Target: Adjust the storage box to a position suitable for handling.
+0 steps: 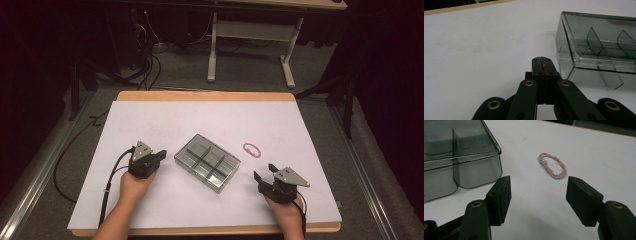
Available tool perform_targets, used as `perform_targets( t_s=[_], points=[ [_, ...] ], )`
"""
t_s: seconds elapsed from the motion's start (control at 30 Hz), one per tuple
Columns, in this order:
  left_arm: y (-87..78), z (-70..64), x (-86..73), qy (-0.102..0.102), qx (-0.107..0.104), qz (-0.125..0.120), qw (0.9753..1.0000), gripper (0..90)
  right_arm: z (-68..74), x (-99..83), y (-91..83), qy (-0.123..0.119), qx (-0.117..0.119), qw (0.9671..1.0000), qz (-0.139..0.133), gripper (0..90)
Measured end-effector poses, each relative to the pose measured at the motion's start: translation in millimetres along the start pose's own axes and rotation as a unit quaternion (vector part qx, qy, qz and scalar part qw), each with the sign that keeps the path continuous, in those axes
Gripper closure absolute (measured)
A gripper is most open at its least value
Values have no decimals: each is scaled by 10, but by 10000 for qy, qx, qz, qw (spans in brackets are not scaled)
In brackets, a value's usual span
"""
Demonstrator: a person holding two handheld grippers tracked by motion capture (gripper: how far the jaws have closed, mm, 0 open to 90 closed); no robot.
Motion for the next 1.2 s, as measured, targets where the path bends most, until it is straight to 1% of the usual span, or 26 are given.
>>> perform_targets(
  t_s=[0.1,0.13,0.23,0.27,0.3,0.33,0.37,0.4,0.43,0.47,0.5,0.57,0.67,0.7,0.73,0.77,0.83,0.87,0.9,1.0,1.03,1.07,1.1,1.13,1.17,1.2],
  points=[
    [47,-78,-6,21,-115,-3,9999,900,-1,0,-1,-4,-1,10000,-4,374],
    [62,-91,-14,59,-58,27,10000,900,1,0,0,-4,-1,10000,2,374],
    [115,-100,-55,8,-99,140,9999,900,2,0,-3,-5,-5,10000,-15,377],
    [109,-103,-52,54,-95,110,9999,900,2,0,-4,-2,-7,10000,-28,387],
    [109,-105,-54,48,-129,97,9999,900,-2,1,-7,5,-15,10000,-47,426],
    [116,-101,-62,14,-161,142,9998,900,-4,0,-11,20,5,10000,-65,473],
    [117,-99,-62,-2,-158,144,9998,900,-5,1,-17,40,36,9999,-97,500],
    [117,-102,-65,22,-156,144,9998,900,-9,4,-23,91,72,9999,-108,514],
    [119,-112,-69,73,-154,141,9998,900,-14,5,-28,156,57,9998,-56,526],
    [117,-123,-72,128,-144,133,9997,900,-15,6,-30,166,36,9999,-4,539],
    [116,-129,-75,161,-136,134,9997,900,-4,12,-31,164,106,9998,43,544],
    [115,-141,-79,185,-158,138,9996,900,0,16,-37,185,150,9997,40,551],
    [110,-152,-85,219,-217,169,9994,900,29,30,-45,306,280,9991,-18,575],
    [109,-152,-85,138,-226,188,9995,900,77,34,-27,265,400,9989,-1,618],
    [109,-148,-86,71,-237,232,9994,900,77,34,-27,265,400,9989,-1,618],
    [105,-149,-89,20,-227,277,9994,900,112,38,-19,176,414,9990,32,645],
    [85,-155,-102,-3,-226,311,9993,900,177,60,-3,20,502,9987,47,688],
    [70,-159,-111,-18,-237,310,9992,900,177,60,-3,20,502,9987,47,688],
    [54,-162,-120,-18,-252,302,9992,900,197,70,-3,-12,497,9988,41,715],
    [10,-187,-146,56,-270,267,9993,900,211,73,-1,-25,508,9987,47,718],
    [1,-204,-157,91,-312,260,9991,900,213,73,0,-32,523,9986,54,724],
    [-4,-220,-165,142,-360,260,9989,900,217,74,-4,-48,514,9986,63,725],
    [-3,-242,-173,241,-352,256,9988,900,217,74,-6,-46,512,9987,56,725],
    [-2,-254,-176,310,-282,251,9988,900,217,74,-6,-46,512,9987,56,725],
    [-2,-246,-173,274,-216,225,9991,900,216,75,-9,-39,505,9987,46,724],
    [-4,-222,-164,180,-162,178,9995,900,215,75,-12,-36,507,9987,36,724]
  ],
)
Point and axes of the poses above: each handheld gripper's, and its own axes: y roughly forward along the jaws, x roughly out of its top, z roughly to its left, the point moved 4 cm from there along y, roughly forward along the jaws, and after that the axes turned 12 degrees about -y, right-handed, at the moved point
